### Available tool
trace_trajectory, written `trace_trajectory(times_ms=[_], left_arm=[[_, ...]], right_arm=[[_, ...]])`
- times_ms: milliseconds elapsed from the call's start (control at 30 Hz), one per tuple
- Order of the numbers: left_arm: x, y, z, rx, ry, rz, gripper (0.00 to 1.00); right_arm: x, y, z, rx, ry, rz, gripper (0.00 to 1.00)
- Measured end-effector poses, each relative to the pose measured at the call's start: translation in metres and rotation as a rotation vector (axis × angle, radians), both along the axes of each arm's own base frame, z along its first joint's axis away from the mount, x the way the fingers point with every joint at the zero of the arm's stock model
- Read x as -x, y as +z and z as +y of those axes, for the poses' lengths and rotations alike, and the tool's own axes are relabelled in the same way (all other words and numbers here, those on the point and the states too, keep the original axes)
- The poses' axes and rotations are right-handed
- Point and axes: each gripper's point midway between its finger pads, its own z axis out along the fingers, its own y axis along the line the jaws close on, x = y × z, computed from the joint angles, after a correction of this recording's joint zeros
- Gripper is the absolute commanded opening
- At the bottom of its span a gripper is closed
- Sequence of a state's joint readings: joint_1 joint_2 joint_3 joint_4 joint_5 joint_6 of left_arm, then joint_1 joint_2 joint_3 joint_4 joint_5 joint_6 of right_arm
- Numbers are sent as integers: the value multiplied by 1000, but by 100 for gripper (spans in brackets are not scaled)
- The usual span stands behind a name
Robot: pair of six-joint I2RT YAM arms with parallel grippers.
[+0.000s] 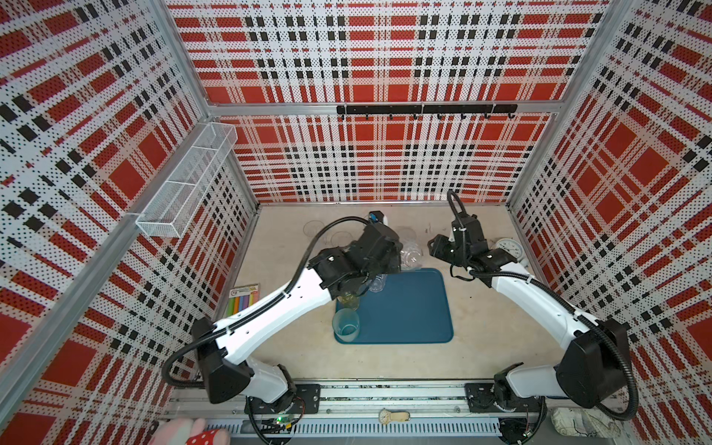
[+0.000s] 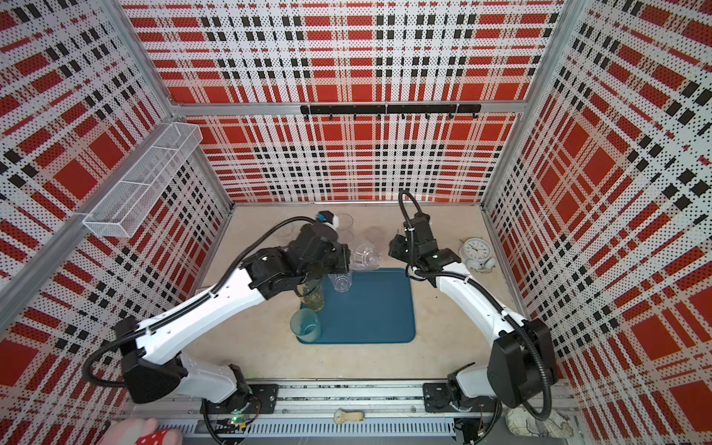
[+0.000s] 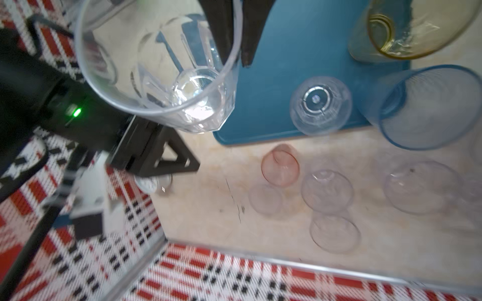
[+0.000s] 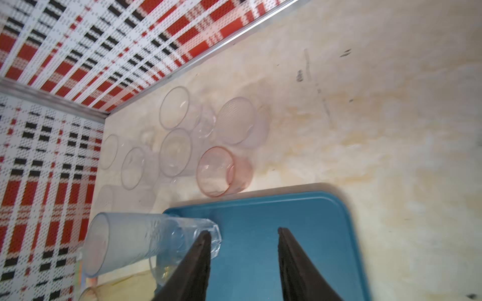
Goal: Place the glasses into the tray
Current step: Place the glass on the tray.
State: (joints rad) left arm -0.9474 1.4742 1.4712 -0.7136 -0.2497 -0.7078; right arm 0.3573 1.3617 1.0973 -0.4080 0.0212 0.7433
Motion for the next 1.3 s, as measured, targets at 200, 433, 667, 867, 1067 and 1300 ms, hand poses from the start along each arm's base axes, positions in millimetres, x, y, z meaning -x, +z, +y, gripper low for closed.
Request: trace_trajectory(times_ms=[200,433,667,867,1067,1300], left_arm=[[28,-94,2,-117,-71,161,0],[31,-145,4,-211,-77,235,0],[26,-162,3,-242,-87,242,6],[18,-163,7,-245,-80,237,21],[13,-163,9,-240,-81,235,26],[11,-133,9,-217,-103,186,26]], right_arm=[[6,-14,-33,77,-41,45,46],[37,-39,11,130,105,115,46],[63,-57,37,83,258,211,46],[98,-67,59,52,415,310,52],[125,-75,75,22,509,379,54],[145,-93,96,49,582,442,48]])
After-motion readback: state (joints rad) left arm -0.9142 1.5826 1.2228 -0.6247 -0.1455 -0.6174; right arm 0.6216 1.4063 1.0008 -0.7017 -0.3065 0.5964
